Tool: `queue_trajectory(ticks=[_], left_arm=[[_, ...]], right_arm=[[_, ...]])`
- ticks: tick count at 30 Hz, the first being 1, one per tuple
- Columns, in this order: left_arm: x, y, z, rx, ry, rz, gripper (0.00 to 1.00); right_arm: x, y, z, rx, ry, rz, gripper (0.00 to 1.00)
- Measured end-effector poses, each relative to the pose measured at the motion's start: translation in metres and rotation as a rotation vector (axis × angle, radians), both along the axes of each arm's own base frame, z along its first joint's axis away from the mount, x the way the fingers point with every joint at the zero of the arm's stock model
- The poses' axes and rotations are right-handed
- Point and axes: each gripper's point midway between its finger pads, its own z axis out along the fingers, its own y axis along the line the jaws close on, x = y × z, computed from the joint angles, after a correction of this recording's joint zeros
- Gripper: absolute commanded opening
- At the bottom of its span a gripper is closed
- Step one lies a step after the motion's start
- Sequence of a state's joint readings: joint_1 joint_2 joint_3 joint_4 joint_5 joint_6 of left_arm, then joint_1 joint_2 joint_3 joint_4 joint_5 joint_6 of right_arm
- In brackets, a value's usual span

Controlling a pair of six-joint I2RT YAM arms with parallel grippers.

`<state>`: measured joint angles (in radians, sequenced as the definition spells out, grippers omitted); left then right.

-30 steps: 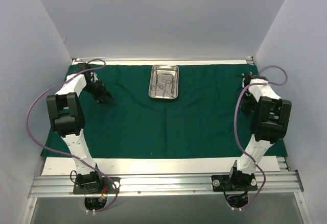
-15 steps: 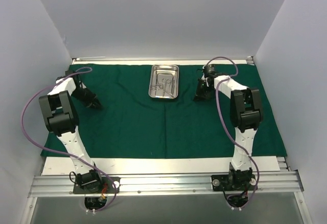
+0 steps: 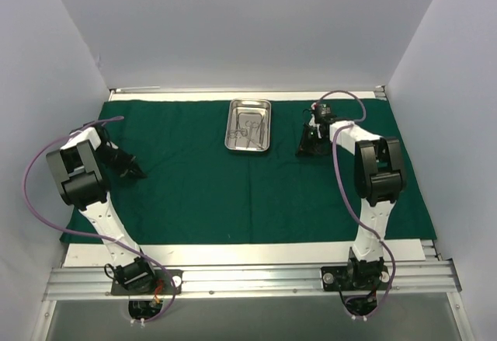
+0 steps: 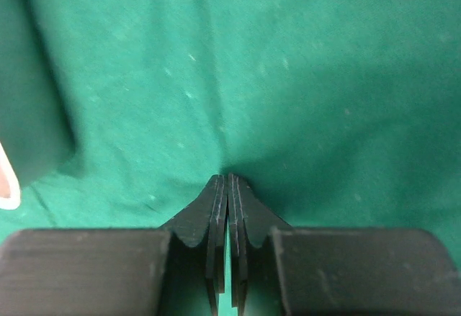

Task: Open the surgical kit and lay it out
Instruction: Smooth out the surgical kit at the center of the board, then pick up the container from the surgical kit.

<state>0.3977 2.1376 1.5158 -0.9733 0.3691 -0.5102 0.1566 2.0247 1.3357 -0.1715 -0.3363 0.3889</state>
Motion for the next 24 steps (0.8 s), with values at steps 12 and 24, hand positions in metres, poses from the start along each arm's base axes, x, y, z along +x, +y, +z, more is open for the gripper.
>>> queue_trajectory(ticks=[12, 24], left_arm=[[0.058, 0.014, 0.053, 0.171, -0.189, -0.099, 0.57], [0.1, -0.124, 0.129, 0.159, -0.545, -0.412, 0.85]], right_arm=[[0.051, 0.002, 0.074, -0.121, -0.101, 0.05, 0.52], [0.087, 0.088, 0.081, -0.059, -0.171, 0.183, 0.68]])
